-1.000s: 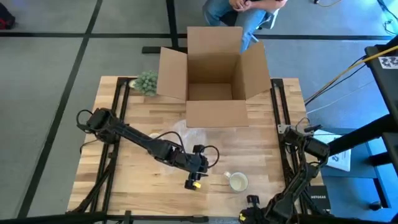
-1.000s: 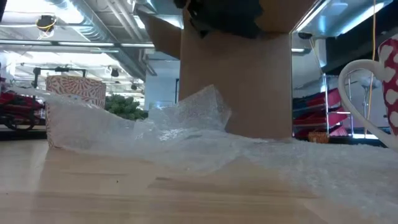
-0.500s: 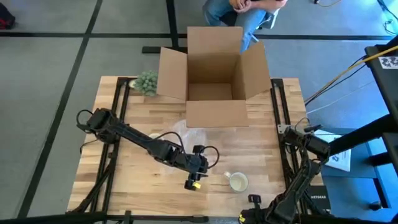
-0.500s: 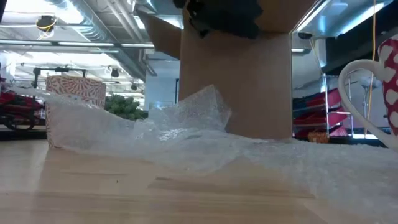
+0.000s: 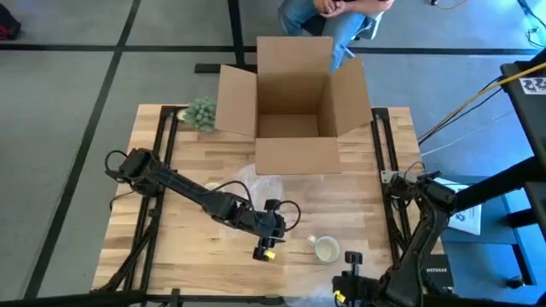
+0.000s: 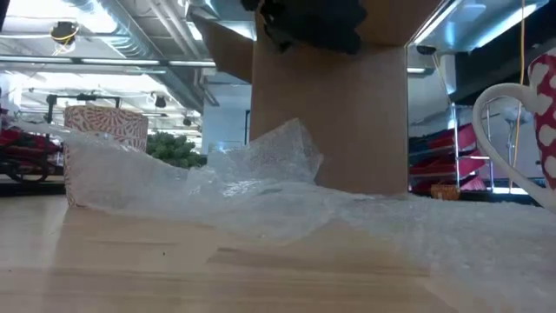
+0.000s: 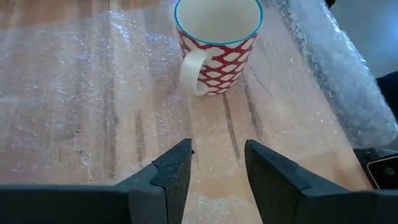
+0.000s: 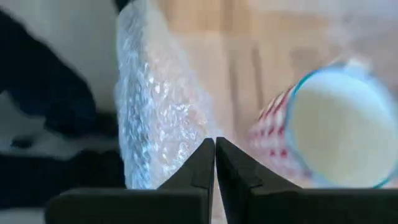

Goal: Wrap mug
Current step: Wrap the red mug with the right bubble wrap

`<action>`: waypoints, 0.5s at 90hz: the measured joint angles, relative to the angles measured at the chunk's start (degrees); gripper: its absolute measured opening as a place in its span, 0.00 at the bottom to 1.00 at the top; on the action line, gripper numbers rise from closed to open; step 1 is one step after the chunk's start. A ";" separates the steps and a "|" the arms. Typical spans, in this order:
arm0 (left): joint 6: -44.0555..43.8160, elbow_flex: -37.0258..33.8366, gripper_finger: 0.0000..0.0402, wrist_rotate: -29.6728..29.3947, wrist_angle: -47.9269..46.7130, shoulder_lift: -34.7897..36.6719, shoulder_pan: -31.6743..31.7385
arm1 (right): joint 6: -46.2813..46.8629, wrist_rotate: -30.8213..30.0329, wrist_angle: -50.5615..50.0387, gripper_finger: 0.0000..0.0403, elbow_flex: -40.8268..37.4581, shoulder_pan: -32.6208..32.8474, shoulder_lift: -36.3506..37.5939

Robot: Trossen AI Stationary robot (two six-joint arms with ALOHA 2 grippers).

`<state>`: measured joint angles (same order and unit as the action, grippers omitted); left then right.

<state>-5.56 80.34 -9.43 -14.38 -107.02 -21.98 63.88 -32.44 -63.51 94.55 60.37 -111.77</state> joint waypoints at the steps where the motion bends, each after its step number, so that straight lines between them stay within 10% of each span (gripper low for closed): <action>1: 0.05 0.00 0.33 0.00 0.01 0.00 0.00 | 0.12 -0.55 -0.46 0.00 0.19 -0.13 0.00; 27: 1.09 0.00 0.33 0.00 0.01 0.00 0.00 | 5.27 -11.99 -6.72 0.00 2.11 -2.44 0.11; 45: 1.09 0.00 0.33 0.00 -0.14 0.00 0.00 | 6.56 -1.56 -6.89 0.00 2.72 -3.97 0.09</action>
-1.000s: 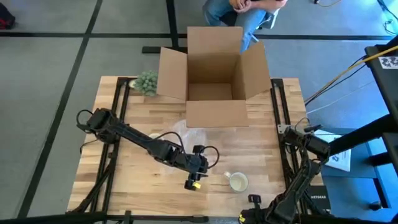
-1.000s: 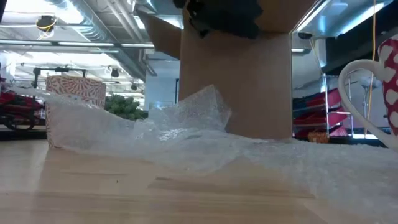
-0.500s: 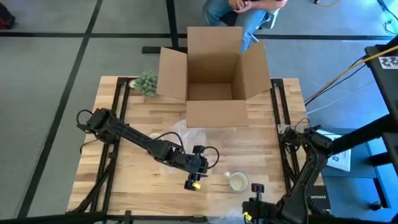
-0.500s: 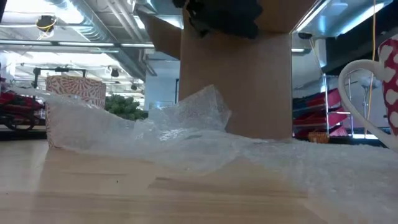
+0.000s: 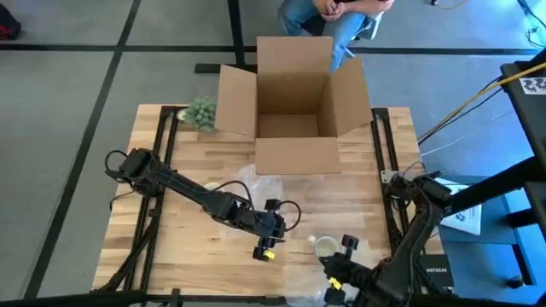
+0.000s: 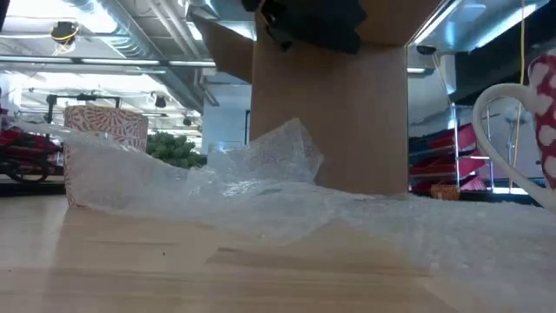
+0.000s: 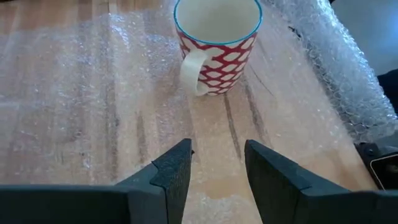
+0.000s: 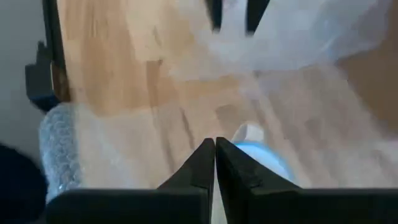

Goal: Wrap mug
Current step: Wrap the red mug with the right bubble wrap

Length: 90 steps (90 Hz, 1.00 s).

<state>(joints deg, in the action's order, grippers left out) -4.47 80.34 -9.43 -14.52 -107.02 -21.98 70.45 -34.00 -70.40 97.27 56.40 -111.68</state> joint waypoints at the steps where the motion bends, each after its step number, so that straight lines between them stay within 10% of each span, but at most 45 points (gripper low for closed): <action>1: 0.00 0.00 0.33 0.00 -0.02 0.00 0.00 | -0.06 1.29 -0.15 0.00 0.20 0.03 0.00; 28: 0.20 0.00 0.33 0.01 -0.17 -0.02 0.00 | 10.58 14.96 10.88 0.04 2.90 5.31 0.47; 55: 0.04 0.00 0.33 0.02 -0.09 -0.02 0.00 | 38.67 20.34 11.92 0.38 1.21 12.06 -5.32; 90: -0.03 0.00 0.33 0.02 -0.08 -0.02 0.00 | 7.46 17.51 21.04 0.54 1.16 9.47 -14.55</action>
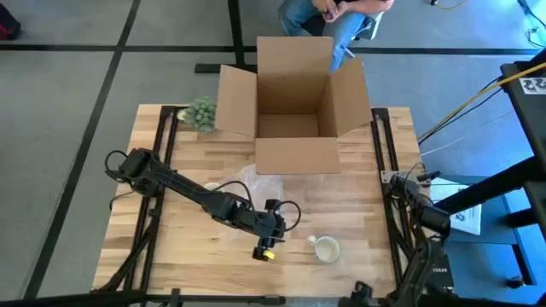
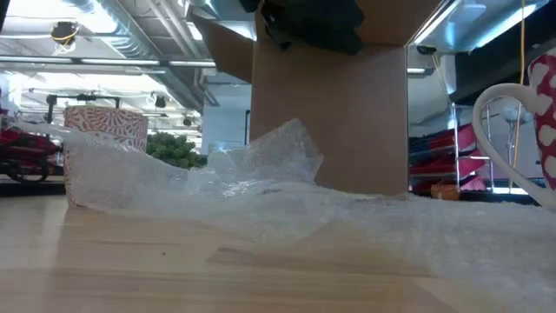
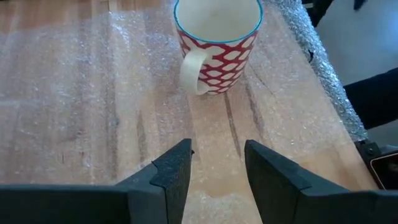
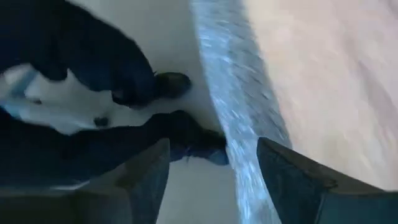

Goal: Wrap mug
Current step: Wrap the red mug with the right bubble wrap

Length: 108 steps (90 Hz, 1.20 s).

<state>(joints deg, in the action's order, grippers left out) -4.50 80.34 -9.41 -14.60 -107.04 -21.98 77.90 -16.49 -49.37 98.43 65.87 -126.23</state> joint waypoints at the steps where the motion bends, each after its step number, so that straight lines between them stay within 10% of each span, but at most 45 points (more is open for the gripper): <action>1: 0.00 0.00 0.33 0.00 -0.01 0.00 0.00 | -0.83 -0.17 -0.12 0.54 0.00 -0.05 -0.16; 36: 0.38 0.00 0.33 0.00 -0.36 0.00 0.00 | -4.67 0.14 -8.93 0.37 0.26 -1.83 -3.86; 60: 0.41 0.00 0.33 0.00 -0.32 0.00 0.00 | -5.04 0.97 -16.57 0.03 6.15 -1.82 -4.33; 108: 0.55 0.00 0.33 -0.02 -0.19 0.00 0.02 | 5.62 -21.67 -40.64 0.00 19.89 -3.78 -3.86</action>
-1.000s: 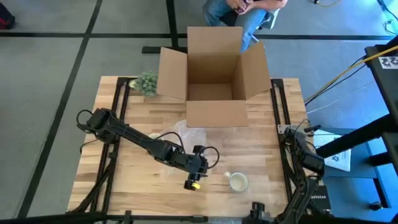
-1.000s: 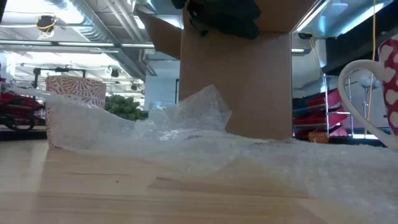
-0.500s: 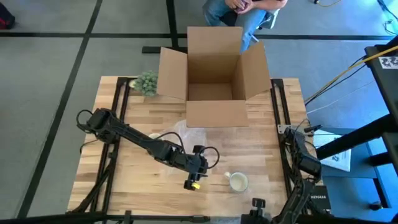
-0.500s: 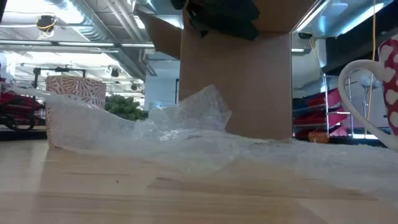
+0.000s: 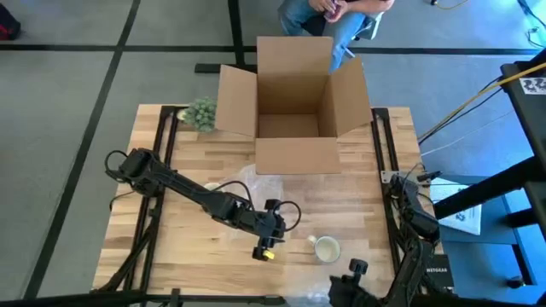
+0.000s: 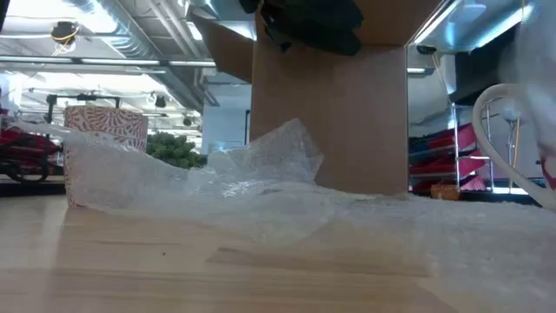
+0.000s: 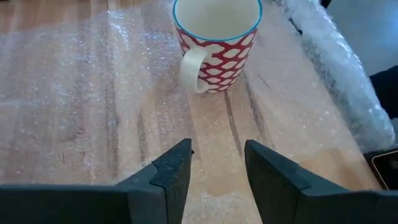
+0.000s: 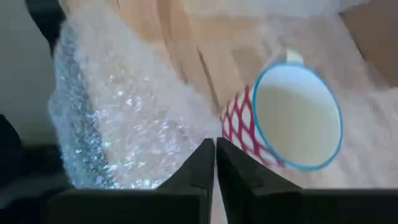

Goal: Wrap mug
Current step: Wrap the red mug with the right bubble wrap

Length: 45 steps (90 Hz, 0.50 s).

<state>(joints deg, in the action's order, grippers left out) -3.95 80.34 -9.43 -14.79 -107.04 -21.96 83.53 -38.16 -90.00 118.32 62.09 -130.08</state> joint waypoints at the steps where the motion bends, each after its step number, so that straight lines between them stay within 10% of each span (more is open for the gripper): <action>1: 0.03 0.00 0.33 -0.01 0.01 0.00 0.00 | 0.11 -0.31 0.03 0.00 0.00 -0.11 0.03; 28: 0.43 0.00 0.33 -0.02 0.26 0.00 0.05 | 2.02 -5.01 0.09 0.00 0.02 -3.01 0.35; 45: 0.41 -0.01 0.33 -0.01 -2.32 0.00 -0.07 | 2.48 11.60 7.71 0.00 0.02 -1.67 0.35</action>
<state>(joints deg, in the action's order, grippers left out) -3.54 80.33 -9.44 -17.11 -107.04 -22.03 86.01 -26.56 -82.29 118.34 60.42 -129.73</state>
